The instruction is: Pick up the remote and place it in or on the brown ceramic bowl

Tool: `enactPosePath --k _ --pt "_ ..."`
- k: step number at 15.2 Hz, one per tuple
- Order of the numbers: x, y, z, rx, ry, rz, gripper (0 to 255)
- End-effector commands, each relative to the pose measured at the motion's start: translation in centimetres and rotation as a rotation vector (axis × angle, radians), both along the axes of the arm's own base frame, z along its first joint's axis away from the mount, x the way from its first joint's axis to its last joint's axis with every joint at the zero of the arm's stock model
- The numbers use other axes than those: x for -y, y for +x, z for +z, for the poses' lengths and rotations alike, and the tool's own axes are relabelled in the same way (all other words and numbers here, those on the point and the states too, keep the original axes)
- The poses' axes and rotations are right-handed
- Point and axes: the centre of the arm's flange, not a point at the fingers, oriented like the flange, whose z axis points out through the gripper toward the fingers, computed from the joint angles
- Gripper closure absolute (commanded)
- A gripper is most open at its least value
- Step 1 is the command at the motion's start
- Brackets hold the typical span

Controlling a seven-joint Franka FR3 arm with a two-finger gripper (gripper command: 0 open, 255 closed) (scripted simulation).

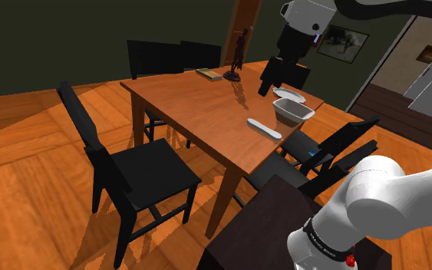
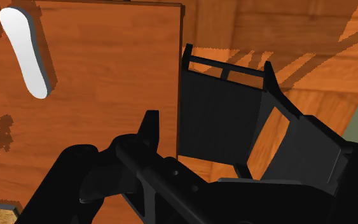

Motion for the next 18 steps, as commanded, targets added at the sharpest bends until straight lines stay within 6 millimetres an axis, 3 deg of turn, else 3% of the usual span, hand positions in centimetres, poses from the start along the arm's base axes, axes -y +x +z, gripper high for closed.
enactPosePath --k 1,18 --pt "0.0 0.0 0.0 0.000 0.000 0.000 0" --pt "18.3 4.3 -12.7 0.004 0.021 -0.017 0"
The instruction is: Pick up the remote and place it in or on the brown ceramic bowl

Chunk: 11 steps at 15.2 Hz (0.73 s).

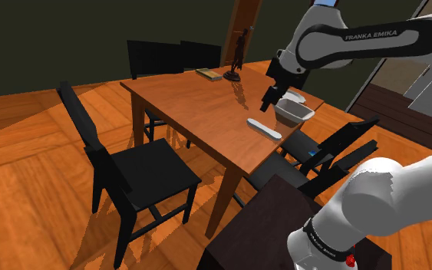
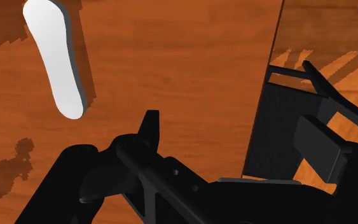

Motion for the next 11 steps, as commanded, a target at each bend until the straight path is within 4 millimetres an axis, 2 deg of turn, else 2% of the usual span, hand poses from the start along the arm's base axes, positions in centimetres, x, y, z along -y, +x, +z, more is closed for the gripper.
enactPosePath --k 1,11 --pt "2.3 0.5 -1.7 0.001 0.001 -0.001 0" --pt "13.0 2.9 -9.4 0.004 0.013 -0.011 0"
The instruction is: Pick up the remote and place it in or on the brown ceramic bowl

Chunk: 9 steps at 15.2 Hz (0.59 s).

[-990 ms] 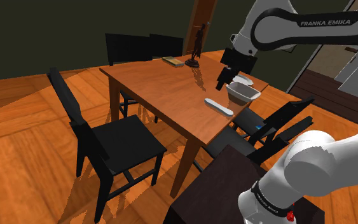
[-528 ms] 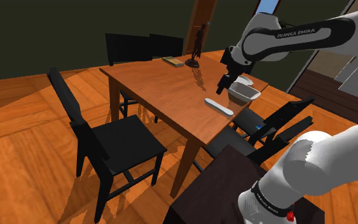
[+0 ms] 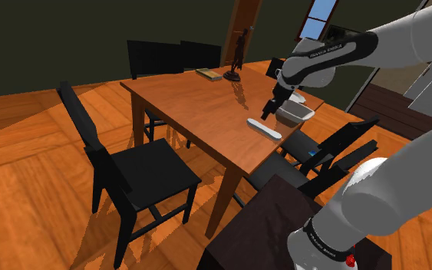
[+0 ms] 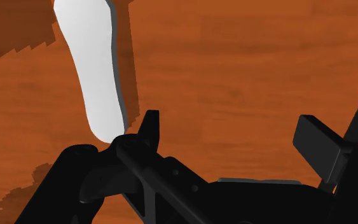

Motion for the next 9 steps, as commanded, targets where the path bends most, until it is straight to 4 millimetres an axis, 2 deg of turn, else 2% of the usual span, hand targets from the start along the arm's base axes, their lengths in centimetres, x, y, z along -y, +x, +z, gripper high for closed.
enactPosePath --k 1,9 --pt "2.5 0.7 -1.6 0.001 -0.001 -0.001 0" --pt "11.0 2.6 -7.8 0.002 0.009 -0.009 0"
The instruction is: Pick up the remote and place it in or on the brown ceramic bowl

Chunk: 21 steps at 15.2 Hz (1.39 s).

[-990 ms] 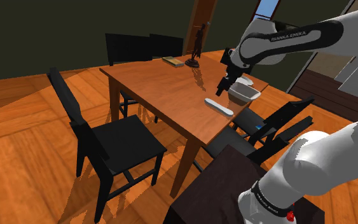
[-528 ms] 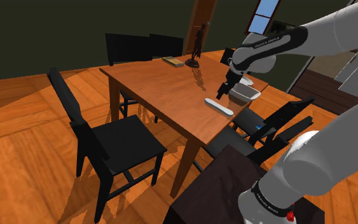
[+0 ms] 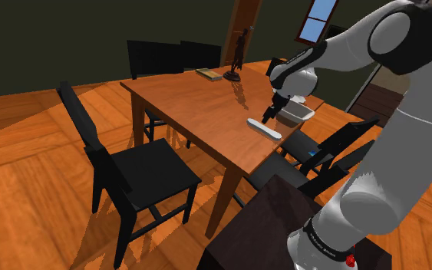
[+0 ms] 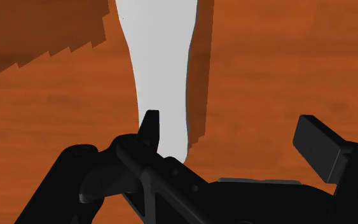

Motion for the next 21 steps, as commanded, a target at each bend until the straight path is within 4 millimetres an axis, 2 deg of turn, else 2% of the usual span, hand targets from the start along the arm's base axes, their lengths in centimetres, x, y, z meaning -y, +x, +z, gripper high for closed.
enactPosePath --k 1,4,11,20,21 --pt "2.1 0.4 -1.7 0.002 0.002 -0.001 0" --pt "5.2 1.1 -4.0 0.003 0.006 -0.004 0" --pt "5.3 1.6 -7.7 0.003 0.006 -0.004 0" --pt "5.3 1.7 -8.0 0.003 0.006 -0.004 0" --pt "5.3 1.7 -8.0 0.003 0.006 -0.004 255"
